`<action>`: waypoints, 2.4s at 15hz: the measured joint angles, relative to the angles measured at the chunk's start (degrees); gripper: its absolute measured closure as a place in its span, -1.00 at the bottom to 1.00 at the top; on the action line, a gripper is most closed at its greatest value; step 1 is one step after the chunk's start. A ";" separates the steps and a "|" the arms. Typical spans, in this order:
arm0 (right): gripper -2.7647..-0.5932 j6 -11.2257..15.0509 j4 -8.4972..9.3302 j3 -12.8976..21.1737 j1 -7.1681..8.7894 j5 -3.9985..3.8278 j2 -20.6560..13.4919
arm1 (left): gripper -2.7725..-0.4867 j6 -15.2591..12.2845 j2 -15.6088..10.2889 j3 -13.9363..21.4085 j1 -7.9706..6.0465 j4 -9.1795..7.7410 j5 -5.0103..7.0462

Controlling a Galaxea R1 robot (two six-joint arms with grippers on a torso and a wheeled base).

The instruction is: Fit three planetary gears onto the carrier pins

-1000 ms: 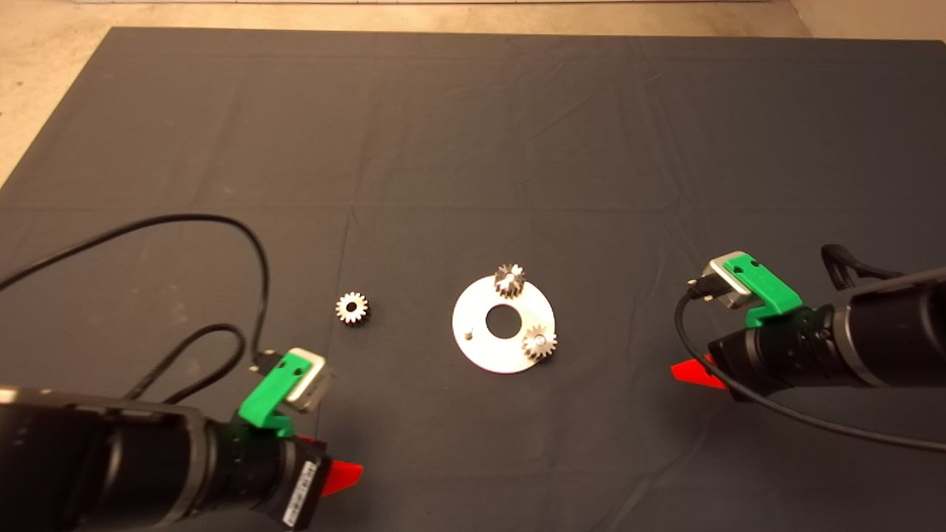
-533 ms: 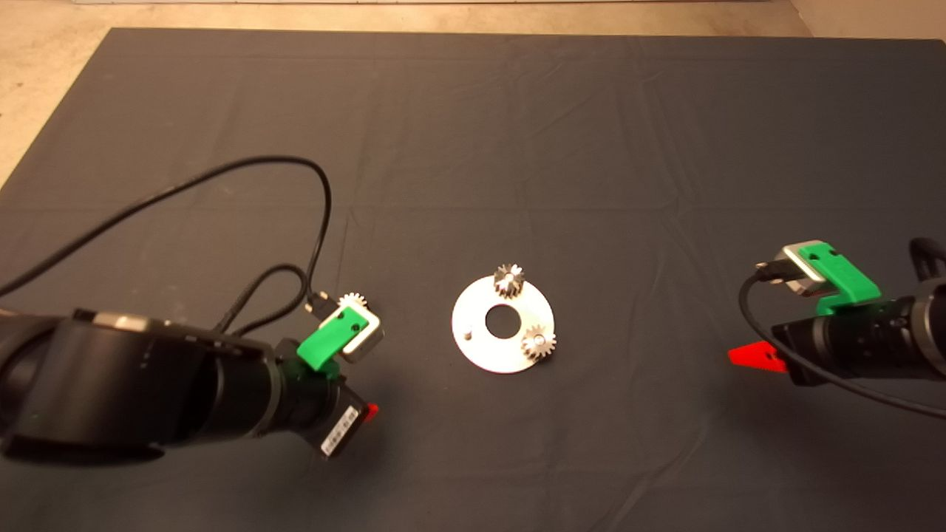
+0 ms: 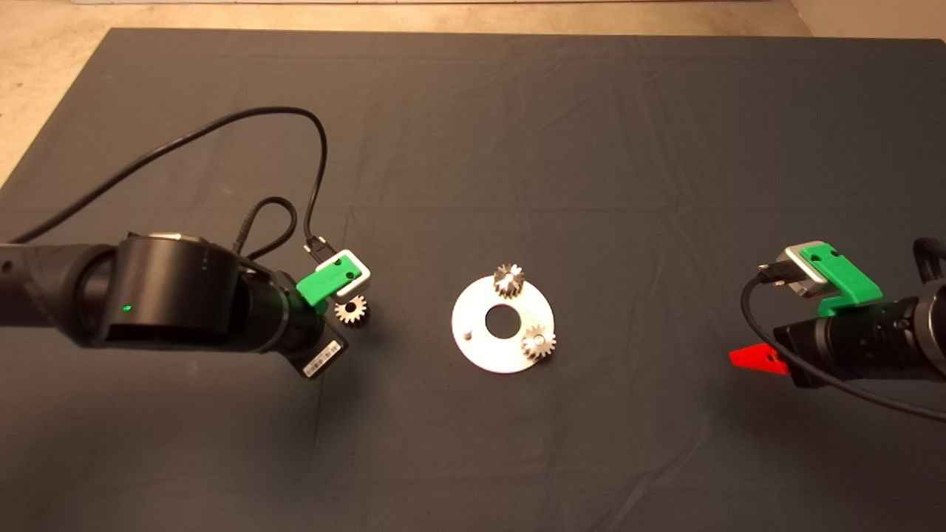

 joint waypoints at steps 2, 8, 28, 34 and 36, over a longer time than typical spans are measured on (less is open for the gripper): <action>-0.19 -0.02 0.00 0.02 0.00 0.00 0.00 | 0.40 3.37 -0.02 -4.19 0.00 0.00 -3.26; -0.19 -0.02 0.05 0.02 0.00 -0.02 0.00 | 0.40 4.34 -0.02 -6.35 0.00 0.00 -7.28; -0.19 -0.02 0.07 0.18 -0.21 -0.09 -0.15 | 0.23 2.34 -0.13 -7.83 2.07 0.44 -12.36; -0.19 0.00 0.13 0.28 -0.29 -0.02 -0.13 | 0.15 2.75 -1.82 -7.83 2.07 0.45 -13.44; -0.19 0.00 0.33 0.28 -0.29 -0.05 -0.15 | 0.15 2.75 -2.25 -7.83 2.09 0.63 -16.06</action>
